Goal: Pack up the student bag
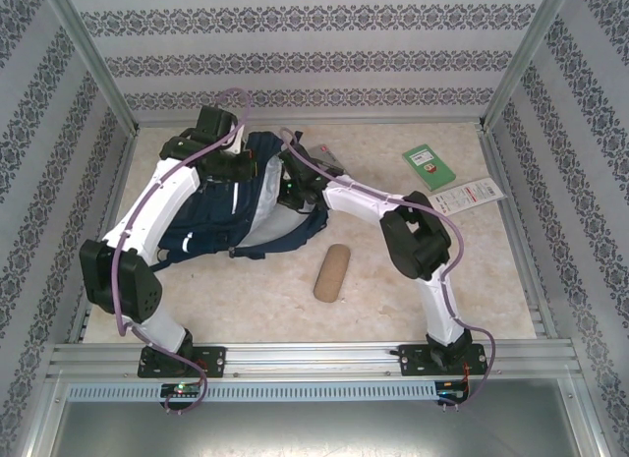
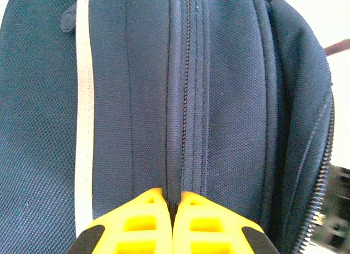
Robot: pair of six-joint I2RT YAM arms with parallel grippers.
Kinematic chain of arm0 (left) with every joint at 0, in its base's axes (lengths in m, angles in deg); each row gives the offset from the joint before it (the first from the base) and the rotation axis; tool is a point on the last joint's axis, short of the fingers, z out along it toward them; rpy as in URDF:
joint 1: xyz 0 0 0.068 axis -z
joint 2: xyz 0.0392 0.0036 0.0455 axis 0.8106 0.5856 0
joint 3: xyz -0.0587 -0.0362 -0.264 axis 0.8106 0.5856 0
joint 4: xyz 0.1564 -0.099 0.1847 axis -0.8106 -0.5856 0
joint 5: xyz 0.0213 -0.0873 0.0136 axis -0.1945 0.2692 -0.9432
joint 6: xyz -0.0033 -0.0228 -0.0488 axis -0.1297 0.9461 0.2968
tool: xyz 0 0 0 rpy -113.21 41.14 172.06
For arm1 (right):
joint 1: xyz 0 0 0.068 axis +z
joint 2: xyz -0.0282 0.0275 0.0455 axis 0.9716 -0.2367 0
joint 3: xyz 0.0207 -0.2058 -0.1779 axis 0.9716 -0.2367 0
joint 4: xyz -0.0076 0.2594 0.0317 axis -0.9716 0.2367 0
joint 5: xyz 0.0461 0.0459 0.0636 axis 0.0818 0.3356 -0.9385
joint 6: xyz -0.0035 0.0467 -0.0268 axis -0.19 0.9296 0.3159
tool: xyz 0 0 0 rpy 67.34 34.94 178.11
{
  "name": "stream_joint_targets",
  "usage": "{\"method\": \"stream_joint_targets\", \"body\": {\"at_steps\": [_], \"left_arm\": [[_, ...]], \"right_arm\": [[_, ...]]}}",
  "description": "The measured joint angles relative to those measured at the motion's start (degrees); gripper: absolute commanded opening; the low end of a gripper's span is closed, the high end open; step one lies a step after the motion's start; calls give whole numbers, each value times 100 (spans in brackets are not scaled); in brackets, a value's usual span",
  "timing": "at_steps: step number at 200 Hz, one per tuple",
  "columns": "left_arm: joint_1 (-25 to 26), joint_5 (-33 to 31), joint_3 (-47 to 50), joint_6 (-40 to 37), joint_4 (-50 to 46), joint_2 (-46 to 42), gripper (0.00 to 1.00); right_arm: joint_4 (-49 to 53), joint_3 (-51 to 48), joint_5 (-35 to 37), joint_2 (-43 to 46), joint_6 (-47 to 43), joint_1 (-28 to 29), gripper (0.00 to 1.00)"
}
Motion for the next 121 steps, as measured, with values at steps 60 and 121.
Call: {"method": "stream_joint_targets", "body": {"at_steps": [60, 121], "left_arm": [[-129, -282, 310, -85, -2, -236, 0], [-197, -57, 415, -55, 22, -236, 0]], "right_arm": [[295, -1493, 271, 1729, -431, -669, 59], [634, -2273, 914, 2651, -1003, -2282, 57]]}}
